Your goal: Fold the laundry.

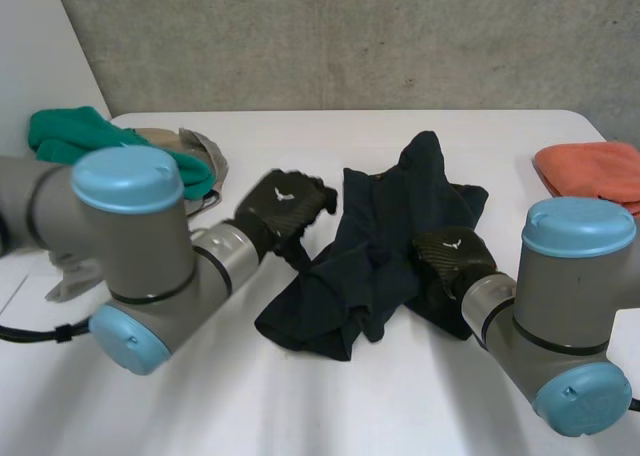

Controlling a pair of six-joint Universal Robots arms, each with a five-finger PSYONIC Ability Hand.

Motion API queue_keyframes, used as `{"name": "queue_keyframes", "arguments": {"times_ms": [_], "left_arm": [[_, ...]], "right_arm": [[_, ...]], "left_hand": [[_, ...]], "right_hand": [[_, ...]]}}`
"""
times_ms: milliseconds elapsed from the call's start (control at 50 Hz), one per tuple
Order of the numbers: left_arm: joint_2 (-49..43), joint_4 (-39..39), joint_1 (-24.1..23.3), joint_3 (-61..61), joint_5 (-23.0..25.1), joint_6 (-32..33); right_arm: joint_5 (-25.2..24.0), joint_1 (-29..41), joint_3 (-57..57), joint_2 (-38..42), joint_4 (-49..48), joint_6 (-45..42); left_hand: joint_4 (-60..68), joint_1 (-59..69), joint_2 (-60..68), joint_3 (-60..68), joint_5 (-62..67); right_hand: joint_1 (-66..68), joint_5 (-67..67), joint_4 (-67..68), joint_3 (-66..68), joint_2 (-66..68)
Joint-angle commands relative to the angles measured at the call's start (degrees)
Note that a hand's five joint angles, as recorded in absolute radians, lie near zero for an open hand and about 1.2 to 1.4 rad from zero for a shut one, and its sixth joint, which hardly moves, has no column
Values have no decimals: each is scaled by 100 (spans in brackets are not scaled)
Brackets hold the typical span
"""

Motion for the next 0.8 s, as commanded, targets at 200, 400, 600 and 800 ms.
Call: {"name": "queue_keyframes", "arguments": {"times_ms": [200,400,600,800], "left_arm": [[1548,-25,1183,-121,-225,-492],[1663,-78,1464,-252,-199,-686],[2101,-236,1342,-481,-243,-686],[2419,-737,753,-613,-445,-835]], "right_arm": [[678,1912,-1492,149,551,2128],[388,2371,-3584,1434,2613,1927],[538,1396,-4183,689,4197,365],[-165,236,-4420,124,3996,-1263]], "left_hand": [[355,385,396,392,342],[338,369,379,376,325],[2,33,43,39,-11],[-435,-405,-395,-398,-448]], "right_hand": [[1731,1196,1216,1240,1281],[-4393,-4928,-4908,-4884,-4843],[-5269,-5804,-5784,-5760,-5719],[-5269,-5804,-5784,-5760,-5719]]}}
